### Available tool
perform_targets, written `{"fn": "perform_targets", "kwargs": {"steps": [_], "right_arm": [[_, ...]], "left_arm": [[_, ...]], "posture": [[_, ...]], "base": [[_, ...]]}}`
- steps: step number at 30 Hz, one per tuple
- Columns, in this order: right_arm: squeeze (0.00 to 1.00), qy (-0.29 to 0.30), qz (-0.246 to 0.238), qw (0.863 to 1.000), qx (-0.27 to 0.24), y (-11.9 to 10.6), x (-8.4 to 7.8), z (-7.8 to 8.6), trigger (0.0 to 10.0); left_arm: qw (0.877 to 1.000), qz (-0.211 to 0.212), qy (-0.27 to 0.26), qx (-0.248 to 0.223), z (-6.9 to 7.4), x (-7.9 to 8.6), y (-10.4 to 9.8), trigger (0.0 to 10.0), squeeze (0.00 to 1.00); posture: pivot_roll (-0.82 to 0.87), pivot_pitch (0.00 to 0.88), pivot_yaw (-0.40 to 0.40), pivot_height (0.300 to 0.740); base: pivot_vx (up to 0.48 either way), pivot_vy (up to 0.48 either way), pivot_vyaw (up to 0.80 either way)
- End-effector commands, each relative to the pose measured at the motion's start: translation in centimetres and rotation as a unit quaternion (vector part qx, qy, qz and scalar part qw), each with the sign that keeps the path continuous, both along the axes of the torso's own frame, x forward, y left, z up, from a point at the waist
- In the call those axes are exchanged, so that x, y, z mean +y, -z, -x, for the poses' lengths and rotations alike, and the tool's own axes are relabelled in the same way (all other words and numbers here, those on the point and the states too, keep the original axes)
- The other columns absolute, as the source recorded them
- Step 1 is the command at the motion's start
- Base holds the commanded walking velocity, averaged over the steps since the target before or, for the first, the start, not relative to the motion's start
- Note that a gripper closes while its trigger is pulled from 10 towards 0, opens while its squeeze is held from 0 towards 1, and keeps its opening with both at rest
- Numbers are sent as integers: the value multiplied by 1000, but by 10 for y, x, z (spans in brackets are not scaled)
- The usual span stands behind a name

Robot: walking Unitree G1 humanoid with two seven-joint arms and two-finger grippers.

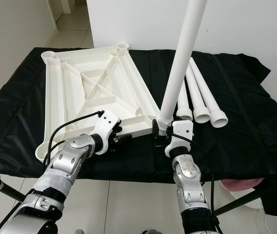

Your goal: Building children table

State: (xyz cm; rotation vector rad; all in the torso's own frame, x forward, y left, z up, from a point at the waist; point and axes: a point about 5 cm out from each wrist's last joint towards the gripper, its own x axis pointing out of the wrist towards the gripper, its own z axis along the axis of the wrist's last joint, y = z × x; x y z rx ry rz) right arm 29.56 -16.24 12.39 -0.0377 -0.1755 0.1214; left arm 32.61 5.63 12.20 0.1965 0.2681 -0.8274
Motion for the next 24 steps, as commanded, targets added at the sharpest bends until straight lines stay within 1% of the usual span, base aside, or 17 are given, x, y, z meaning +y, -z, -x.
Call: {"fn": "perform_targets", "kwargs": {"steps": [1,2,8,10,17,18,19,20,22,23,24], "right_arm": [[0,2,-1,1000,1,1,0,0,10000],[0,3,-1,1000,1,1,0,0,10000],[0,2,-1,1000,1,1,0,0,10000],[0,2,-1,1000,1,1,0,0,10000],[0,3,-1,1000,0,1,0,0,10000],[0,4,-1,1000,0,1,0,0,10000],[0,4,-1,1000,0,1,0,0,10000],[0,4,-1,1000,0,1,0,0,10000],[0,3,-1,1000,0,1,0,0,10000],[0,4,-2,1000,0,1,0,1,10000],[0,4,-2,1000,0,1,0,1,10000]], "left_arm": [[978,-37,-196,-52,-14,19,0,4471,0],[979,-31,-193,-55,-14,19,-1,0,0],[979,-28,-193,-56,-14,18,-2,0,0],[978,-38,-198,-55,-14,19,-1,0,0],[977,-44,-202,-57,-14,22,1,0,0],[976,-45,-207,-57,-15,23,1,2000,0],[976,-45,-207,-57,-15,23,1,2000,0],[973,-48,-219,-57,-16,26,1,3882,0],[971,-48,-227,-58,-18,27,1,3882,0],[970,-49,-232,-62,-18,29,0,5333,0],[970,-49,-232,-62,-18,29,0,5333,0]], "posture": [[-53,32,22,740],[-54,32,23,740],[-54,34,22,740],[-53,33,22,740],[-52,35,24,740],[-52,35,24,740],[-52,35,24,740],[-52,35,26,740],[-52,35,26,740],[-51,34,26,740],[-51,34,26,740]], "base": [[0,0,0],[0,0,0],[0,0,0],[0,0,0],[0,0,0],[0,0,0],[0,0,0],[0,0,0],[0,0,0],[0,0,0],[0,0,0]]}}
